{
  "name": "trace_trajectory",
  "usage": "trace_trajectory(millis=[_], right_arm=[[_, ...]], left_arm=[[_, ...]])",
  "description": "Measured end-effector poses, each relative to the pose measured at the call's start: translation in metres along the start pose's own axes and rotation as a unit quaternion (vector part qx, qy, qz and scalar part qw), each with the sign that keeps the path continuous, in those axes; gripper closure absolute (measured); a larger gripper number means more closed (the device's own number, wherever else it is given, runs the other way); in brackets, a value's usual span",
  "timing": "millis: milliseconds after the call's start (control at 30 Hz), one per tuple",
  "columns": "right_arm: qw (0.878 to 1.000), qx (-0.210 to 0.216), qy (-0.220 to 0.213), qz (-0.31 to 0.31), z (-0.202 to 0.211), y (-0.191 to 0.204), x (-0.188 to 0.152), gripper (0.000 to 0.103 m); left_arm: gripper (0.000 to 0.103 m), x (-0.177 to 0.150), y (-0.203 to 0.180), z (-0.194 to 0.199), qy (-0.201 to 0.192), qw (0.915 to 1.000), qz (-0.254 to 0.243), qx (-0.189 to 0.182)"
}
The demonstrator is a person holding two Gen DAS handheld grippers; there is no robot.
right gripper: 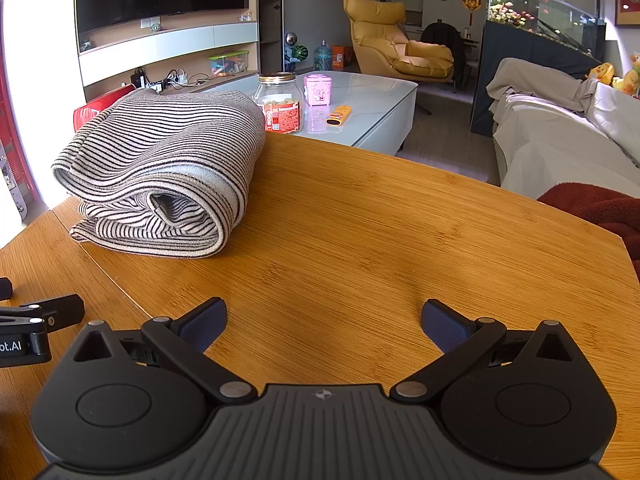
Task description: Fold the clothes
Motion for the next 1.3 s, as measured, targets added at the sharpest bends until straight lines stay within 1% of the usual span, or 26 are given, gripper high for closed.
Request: trace_trajectory(millis=[1167, 1300], right_arm=[[1.000, 0.000, 0.000, 0.000, 0.0001, 0.0004, -0.0003, 0.000], [1.000, -0.001, 0.000, -0.001, -0.0010, 0.0007, 0.0002, 0.000]], left_arm=[[0.000, -0.0009, -0.0005, 0.0014, 0.001, 1.0000, -0.002, 0.000], [0.000, 0.0009, 0.0011, 0.0013, 0.000, 0.9999, 0.003, -0.011]])
Point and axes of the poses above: each gripper's, at about its wrist camera, not at the fingertips, and z roughly against the way its jaws point, y to its left, x to its top, the point moved 9 cm from there along -z, roughly the way its jaws point, and after that the axes turned 5 degrees about -y, right-handed, at the moved point
